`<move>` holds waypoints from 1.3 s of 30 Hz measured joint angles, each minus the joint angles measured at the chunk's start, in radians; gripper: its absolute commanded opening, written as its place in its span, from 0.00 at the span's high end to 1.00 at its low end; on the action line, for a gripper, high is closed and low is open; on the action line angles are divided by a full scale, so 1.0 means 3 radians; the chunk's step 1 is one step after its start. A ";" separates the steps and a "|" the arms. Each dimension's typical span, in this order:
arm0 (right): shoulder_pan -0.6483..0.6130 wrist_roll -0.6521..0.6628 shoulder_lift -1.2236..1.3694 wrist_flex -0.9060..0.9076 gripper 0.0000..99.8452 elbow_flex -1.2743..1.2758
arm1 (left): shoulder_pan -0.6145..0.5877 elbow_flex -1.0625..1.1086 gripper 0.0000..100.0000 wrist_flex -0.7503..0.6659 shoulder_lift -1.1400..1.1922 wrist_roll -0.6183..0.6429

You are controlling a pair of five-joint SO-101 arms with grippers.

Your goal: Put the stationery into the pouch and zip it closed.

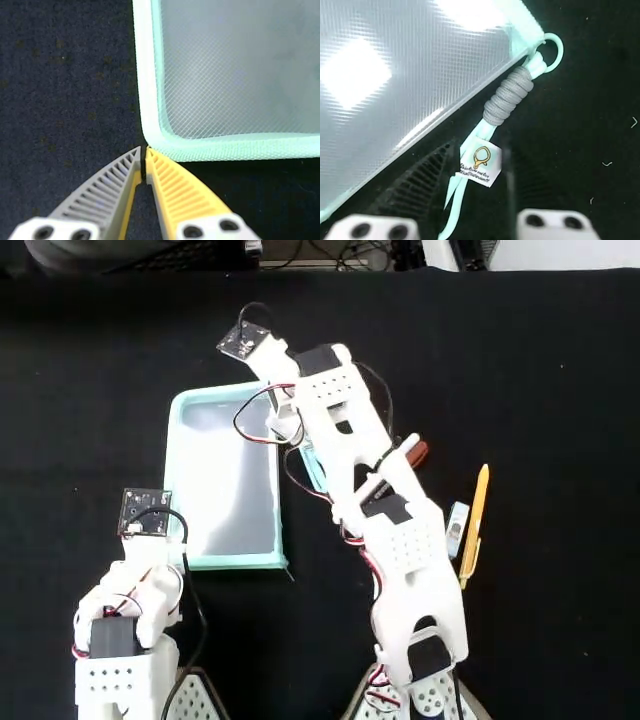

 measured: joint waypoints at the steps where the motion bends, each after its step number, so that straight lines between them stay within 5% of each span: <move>1: 0.0000 0.0000 0.0026 0.0000 0.69 -0.0010 | 0.0000 0.0000 0.97 0.0000 0.0000 0.0000; 15: -0.0005 0.0010 0.0511 -0.0363 0.67 -0.0056 | 0.0000 0.0000 0.97 0.0000 0.0000 0.0000; 17: -0.0005 0.0010 0.0511 -0.0368 0.74 -0.0056 | 0.0000 0.0000 0.97 0.0000 0.0000 0.0000; 20: -0.0005 0.0005 0.0522 -0.0307 0.97 -0.0092 | 0.0000 0.0000 0.97 0.0000 0.0000 0.0000; 23: -0.0005 0.0005 0.0527 -0.0235 0.96 -0.0179 | 0.0000 0.0000 0.97 0.0000 0.0000 0.0000; 39: 0.0199 0.0020 0.0527 0.1299 0.99 -0.1064 | 0.0000 0.0000 0.97 0.0000 0.0000 0.0000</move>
